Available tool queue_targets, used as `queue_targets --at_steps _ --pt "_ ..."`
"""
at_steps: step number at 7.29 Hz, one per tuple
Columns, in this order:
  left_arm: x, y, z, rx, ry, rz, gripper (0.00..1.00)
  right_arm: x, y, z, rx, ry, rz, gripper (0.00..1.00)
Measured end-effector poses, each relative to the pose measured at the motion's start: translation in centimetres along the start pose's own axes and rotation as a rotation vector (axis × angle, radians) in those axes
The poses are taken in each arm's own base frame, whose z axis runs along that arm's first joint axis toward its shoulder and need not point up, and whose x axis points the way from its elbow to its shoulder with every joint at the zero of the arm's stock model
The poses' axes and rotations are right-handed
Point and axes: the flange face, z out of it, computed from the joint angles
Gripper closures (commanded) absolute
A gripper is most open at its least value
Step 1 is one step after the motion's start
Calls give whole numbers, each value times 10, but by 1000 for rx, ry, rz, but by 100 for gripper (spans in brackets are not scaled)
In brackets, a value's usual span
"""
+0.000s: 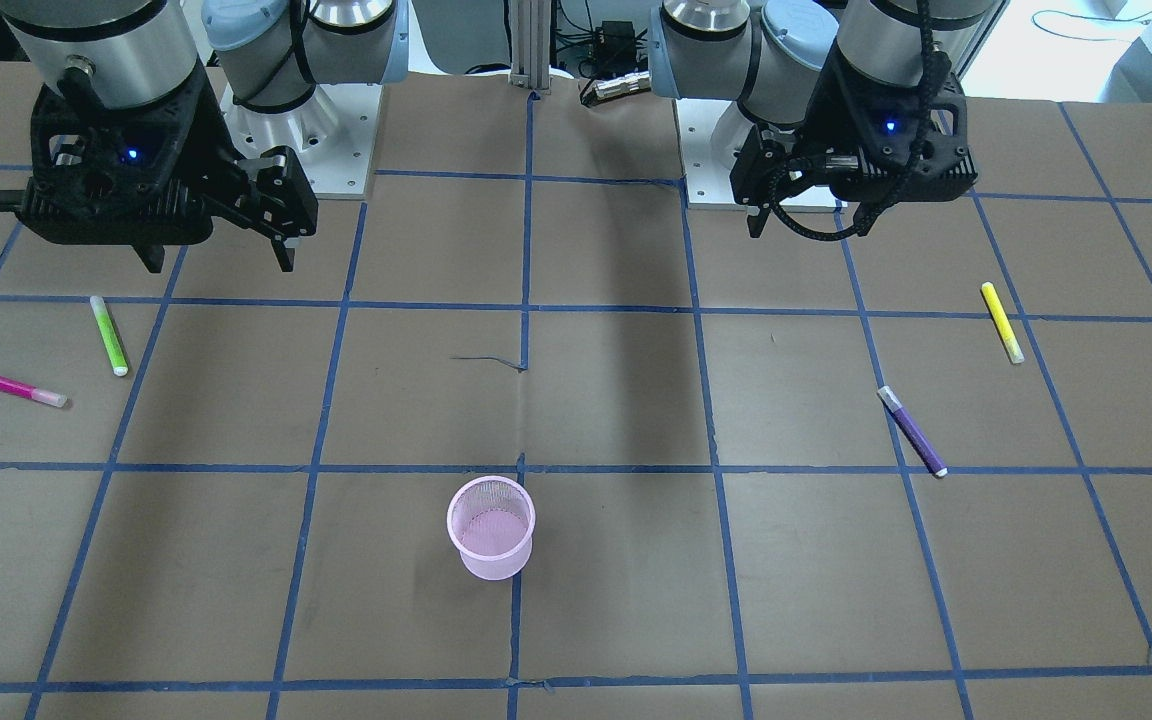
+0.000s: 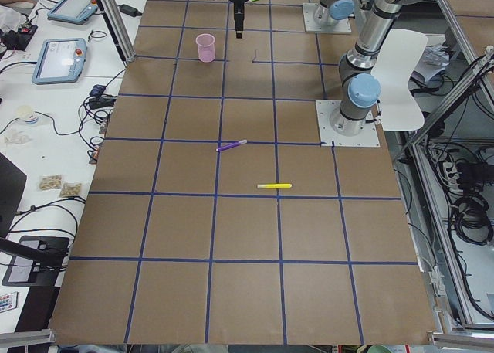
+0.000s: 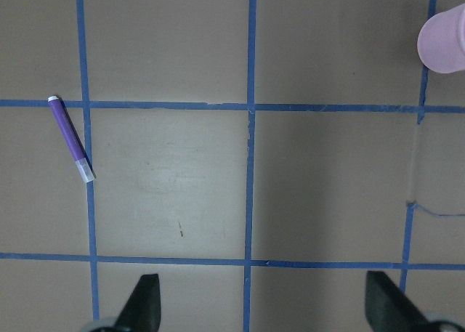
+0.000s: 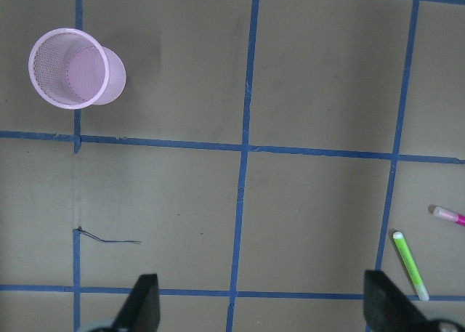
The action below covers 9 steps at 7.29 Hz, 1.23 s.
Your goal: Insert purple and pink pens into pink cup
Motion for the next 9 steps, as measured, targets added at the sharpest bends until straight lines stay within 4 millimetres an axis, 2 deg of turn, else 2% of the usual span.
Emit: queue_targets --at_steps 3,5,6,7,8,9 --pt "0 0 0 0 0 0 0 -10 -7 -1 35 -114 3 0" --pt "0 0 0 -1 0 0 0 -8 -11 2 53 -126 -22 0" --pt "0 1 1 -3 -1 0 0 9 -13 0 60 -100 -68 0" --pt "-4 1 5 -9 -2 -5 0 43 -12 -4 54 -58 -133 0" --pt "-12 -4 10 -21 -2 -23 0 85 -7 -8 43 -36 -227 0" --pt "-26 -13 21 -44 0 -52 0 136 -1 -9 35 -26 -356 0"
